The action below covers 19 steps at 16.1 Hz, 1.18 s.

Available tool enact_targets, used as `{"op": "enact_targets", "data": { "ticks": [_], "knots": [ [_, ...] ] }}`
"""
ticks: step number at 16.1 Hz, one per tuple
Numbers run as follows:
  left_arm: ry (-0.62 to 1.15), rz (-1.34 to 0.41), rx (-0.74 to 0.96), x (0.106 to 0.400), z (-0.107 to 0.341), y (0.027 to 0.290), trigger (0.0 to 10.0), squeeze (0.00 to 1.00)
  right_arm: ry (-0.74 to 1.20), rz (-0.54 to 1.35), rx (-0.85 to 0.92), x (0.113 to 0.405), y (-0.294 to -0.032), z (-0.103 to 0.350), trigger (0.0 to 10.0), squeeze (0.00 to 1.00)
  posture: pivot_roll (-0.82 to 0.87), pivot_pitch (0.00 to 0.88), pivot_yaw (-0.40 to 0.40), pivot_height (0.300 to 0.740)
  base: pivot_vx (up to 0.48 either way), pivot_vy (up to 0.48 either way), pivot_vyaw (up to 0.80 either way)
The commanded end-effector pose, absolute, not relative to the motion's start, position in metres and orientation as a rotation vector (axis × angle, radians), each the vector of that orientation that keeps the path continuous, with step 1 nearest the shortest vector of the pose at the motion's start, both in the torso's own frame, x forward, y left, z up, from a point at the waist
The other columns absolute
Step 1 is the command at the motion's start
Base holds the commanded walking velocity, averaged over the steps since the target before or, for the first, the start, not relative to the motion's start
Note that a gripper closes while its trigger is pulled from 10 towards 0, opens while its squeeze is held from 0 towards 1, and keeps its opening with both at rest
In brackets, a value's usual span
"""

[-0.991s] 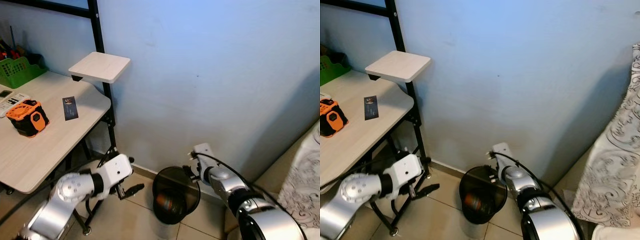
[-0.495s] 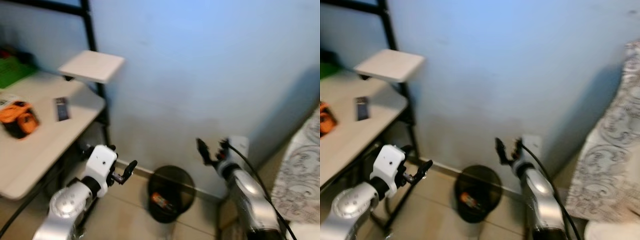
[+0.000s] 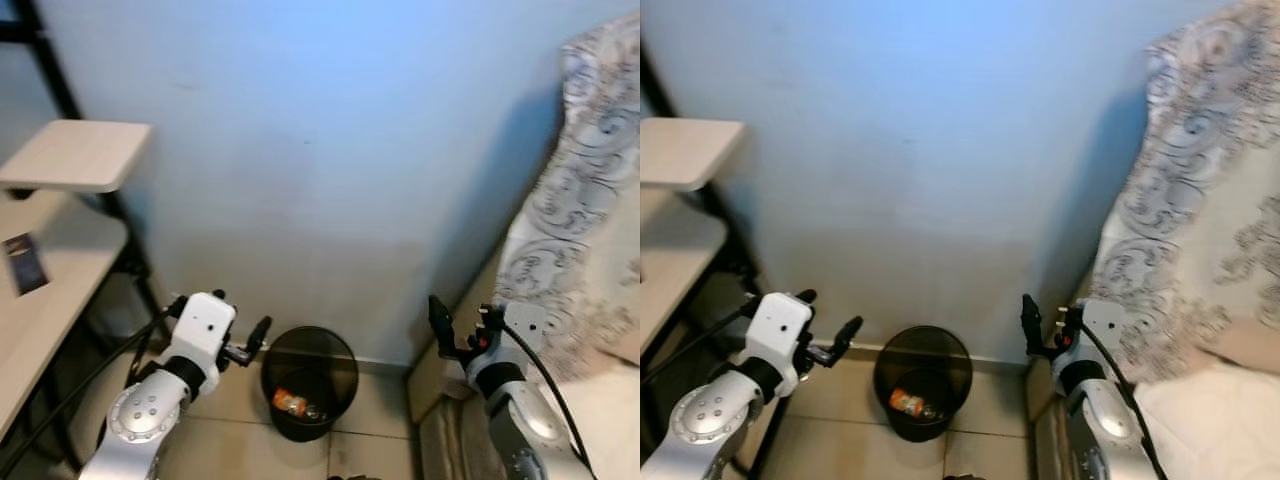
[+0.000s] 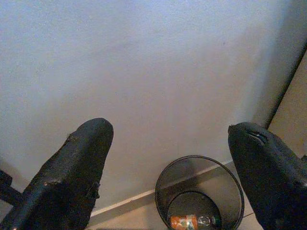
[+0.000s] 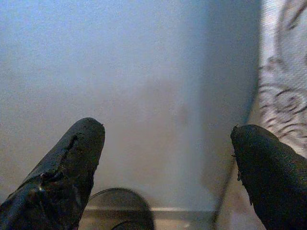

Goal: Clean up the room

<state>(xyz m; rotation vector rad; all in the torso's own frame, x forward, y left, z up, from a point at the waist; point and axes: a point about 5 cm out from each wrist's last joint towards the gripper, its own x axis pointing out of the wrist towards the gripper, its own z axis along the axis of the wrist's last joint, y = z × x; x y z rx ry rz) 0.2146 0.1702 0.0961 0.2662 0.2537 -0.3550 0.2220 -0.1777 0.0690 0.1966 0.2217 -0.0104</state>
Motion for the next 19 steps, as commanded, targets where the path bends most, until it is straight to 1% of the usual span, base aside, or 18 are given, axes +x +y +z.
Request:
{"op": "enact_targets", "data": {
  "ticks": [1, 2, 3, 4, 5, 6, 7, 9, 10, 11, 13, 15, 17, 18, 19],
  "knots": [
    [0.26, -0.285, 0.258, 0.215, 0.096, 0.183, 10.0, 0.0, 0.194, -0.053, 0.193, 0.223, -0.178, 0.071, 10.0, 0.16, 0.06, 0.0, -0.013, 0.74, 0.0, 0.0, -0.8],
    [0.249, -0.222, 0.239, 0.22, 0.101, 0.191, 10.0, 0.0, 0.185, -0.06, 0.254, 0.226, -0.176, 0.074, 10.0, 0.0, 0.08, 0.0, -0.01, 0.74, 0.0, 0.0, -0.8],
    [0.244, -0.212, 0.237, 0.223, 0.102, 0.193, 10.0, 0.0, 0.184, -0.042, 0.272, 0.229, -0.175, 0.076, 10.0, 0.0, 0.08, 0.0, -0.007, 0.74, 0.0, 0.0, -0.8],
    [0.234, -0.162, 0.241, 0.229, 0.103, 0.196, 10.0, 0.0, 0.175, -0.051, 0.243, 0.234, -0.177, 0.074, 10.0, 0.0, 0.08, 0.0, -0.006, 0.74, 0.0, 0.0, -0.8],
    [0.229, -0.164, 0.233, 0.233, 0.105, 0.195, 10.0, 0.0, 0.15, -0.1, 0.16, 0.238, -0.179, 0.076, 10.0, 0.0, 0.07, 0.0, -0.003, 0.74, 0.0, 0.0, -0.8],
    [0.229, -0.181, 0.226, 0.237, 0.106, 0.194, 10.0, 0.0, 0.198, -0.016, 0.216, 0.24, -0.172, 0.074, 10.0, 0.0, 0.06, 0.0, -0.001, 0.74, 0.0, 0.0, -0.78],
    [0.219, -0.178, 0.209, 0.242, 0.11, 0.193, 10.0, 0.0, 0.204, 0.049, 0.251, 0.243, -0.165, 0.075, 10.0, 0.0, 0.07, 0.0, 0.0, 0.74, 0.0, 0.0, -0.77],
    [0.217, -0.191, 0.185, 0.244, 0.113, 0.193, 10.0, 0.0, 0.215, 0.042, 0.264, 0.244, -0.163, 0.075, 10.0, 0.0, 0.06, 0.0, 0.002, 0.74, 0.0, 0.0, -0.77],
    [0.219, -0.19, 0.181, 0.245, 0.113, 0.193, 10.0, 0.0, 0.215, 0.051, 0.262, 0.244, -0.162, 0.074, 10.0, 0.0, 0.07, 0.0, 0.001, 0.74, 0.0, 0.0, -0.77],
    [0.221, -0.21, 0.205, 0.245, 0.113, 0.191, 10.0, 0.0, 0.215, 0.058, 0.211, 0.244, -0.161, 0.074, 10.0, 0.0, 0.09, 0.0, -0.008, 0.74, 0.0, 0.0, -0.79],
    [0.229, -0.24, 0.224, 0.244, 0.111, 0.187, 10.0, 0.0, 0.21, 0.076, 0.167, 0.244, -0.161, 0.074, 10.0, 0.0, 0.09, 0.0, -0.011, 0.74, 0.0, 0.0, -0.8],
    [0.229, -0.238, 0.211, 0.24, 0.11, 0.184, 10.0, 0.0, 0.194, 0.039, 0.199, 0.241, -0.17, 0.074, 10.0, 0.0, 0.11, 0.0, -0.026, 0.74, 0.0, 0.0, 0.0],
    [0.251, -0.221, 0.185, 0.237, 0.103, 0.185, 10.0, 0.0, 0.195, 0.056, 0.166, 0.239, -0.17, 0.071, 10.0, 0.0, 0.08, 0.0, 0.0, 0.74, 0.0, 0.0, 0.0],
    [0.254, -0.2, 0.123, 0.235, 0.103, 0.185, 10.0, 0.0, 0.189, 0.055, 0.168, 0.238, -0.17, 0.072, 10.0, 0.0, 0.06, 0.0, 0.003, 0.74, 0.0, 0.0, -0.8],
    [0.25, -0.191, 0.096, 0.235, 0.103, 0.184, 10.0, 0.0, 0.183, 0.037, 0.169, 0.24, -0.171, 0.075, 10.0, 0.0, 0.07, 0.0, -0.015, 0.74, 0.0, 0.0, -0.8]
  ]
}}
